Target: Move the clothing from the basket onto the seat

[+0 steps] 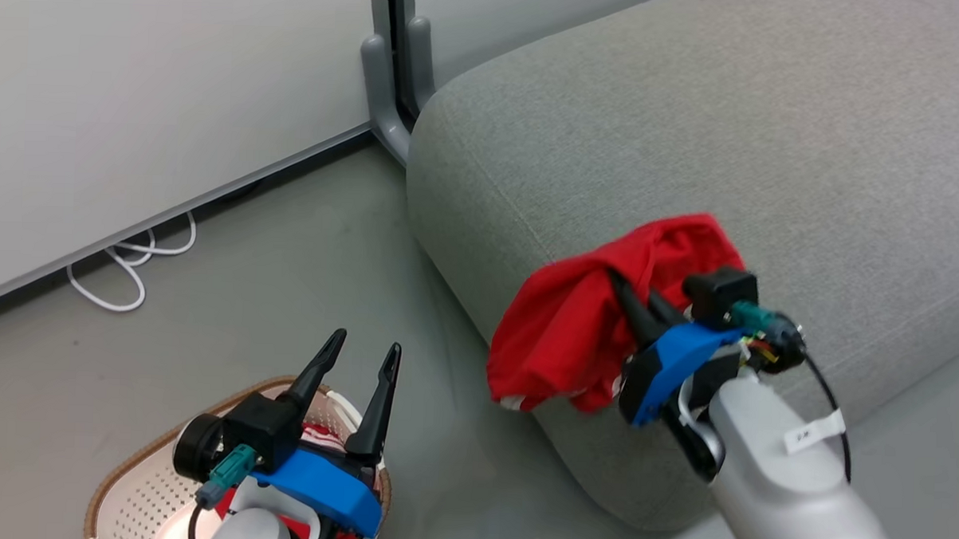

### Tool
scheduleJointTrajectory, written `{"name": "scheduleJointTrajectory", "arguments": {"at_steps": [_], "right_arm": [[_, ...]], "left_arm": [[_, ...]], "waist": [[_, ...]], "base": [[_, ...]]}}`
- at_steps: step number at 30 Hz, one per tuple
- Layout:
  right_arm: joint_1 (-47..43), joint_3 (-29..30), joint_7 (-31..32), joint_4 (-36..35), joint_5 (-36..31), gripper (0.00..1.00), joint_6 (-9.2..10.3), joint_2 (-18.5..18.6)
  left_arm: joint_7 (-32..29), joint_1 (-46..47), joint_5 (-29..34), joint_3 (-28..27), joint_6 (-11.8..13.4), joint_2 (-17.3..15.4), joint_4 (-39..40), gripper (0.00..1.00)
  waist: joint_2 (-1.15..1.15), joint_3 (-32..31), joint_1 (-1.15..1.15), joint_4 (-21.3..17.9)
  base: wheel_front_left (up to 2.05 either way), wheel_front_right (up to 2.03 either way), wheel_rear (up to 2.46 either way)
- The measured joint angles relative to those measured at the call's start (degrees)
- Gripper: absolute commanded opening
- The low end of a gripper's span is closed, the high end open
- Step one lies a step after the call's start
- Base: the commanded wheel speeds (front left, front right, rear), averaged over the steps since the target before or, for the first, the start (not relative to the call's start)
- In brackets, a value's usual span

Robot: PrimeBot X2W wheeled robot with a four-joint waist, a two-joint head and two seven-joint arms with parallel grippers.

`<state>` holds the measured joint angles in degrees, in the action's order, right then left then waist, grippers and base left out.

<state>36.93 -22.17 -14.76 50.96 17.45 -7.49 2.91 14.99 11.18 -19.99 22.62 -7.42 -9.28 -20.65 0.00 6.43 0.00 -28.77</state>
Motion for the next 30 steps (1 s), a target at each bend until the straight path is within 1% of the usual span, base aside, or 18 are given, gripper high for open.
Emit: {"name": "scheduleJointTrajectory", "arguments": {"at_steps": [3,10,15,20,25,27,30], "right_arm": [[2.97,3.04,0.45,0.77,-1.30,0.00,0.00,1.00],[11.62,12.43,1.58,1.83,-3.44,0.00,0.00,6.59],[17.35,20.97,2.15,3.37,-4.89,0.00,0.00,12.58],[20.81,29.33,2.18,4.72,-7.51,0.00,0.00,16.92],[23.01,38.56,0.94,2.99,-9.80,0.00,0.00,22.02],[23.03,42.01,0.76,2.40,-11.12,0.00,0.00,23.01],[22.87,46.29,0.49,2.46,-12.12,0.00,0.00,22.97]], "left_arm": [[0.00,0.98,0.16,0.51,0.00,-0.57,0.32,1.00],[0.00,4.02,0.33,2.70,0.00,-2.75,1.57,1.00],[0.01,7.25,0.53,4.00,0.00,-4.33,3.28,1.00],[0.01,9.32,0.94,5.05,0.00,-5.82,5.19,1.00],[0.01,12.01,1.46,4.50,0.00,-6.48,7.45,1.00],[0.01,12.57,1.87,4.34,0.00,-6.72,8.50,1.00],[0.00,12.84,2.07,3.92,0.00,-7.05,9.77,1.00]], "waist": [[0.00,1.24,0.00,0.92],[0.00,5.65,0.00,3.50],[0.00,9.85,0.00,5.98],[0.00,14.43,0.00,8.84],[0.00,19.07,0.01,12.06],[0.00,20.89,0.01,13.27],[0.00,23.68,0.01,14.69]], "base": [[0.00,0.00,0.00],[0.00,0.00,0.00],[0.00,0.00,0.00],[0.00,0.00,0.00],[0.00,0.00,0.00],[0.00,0.00,0.00],[0.00,0.00,0.00]]}}
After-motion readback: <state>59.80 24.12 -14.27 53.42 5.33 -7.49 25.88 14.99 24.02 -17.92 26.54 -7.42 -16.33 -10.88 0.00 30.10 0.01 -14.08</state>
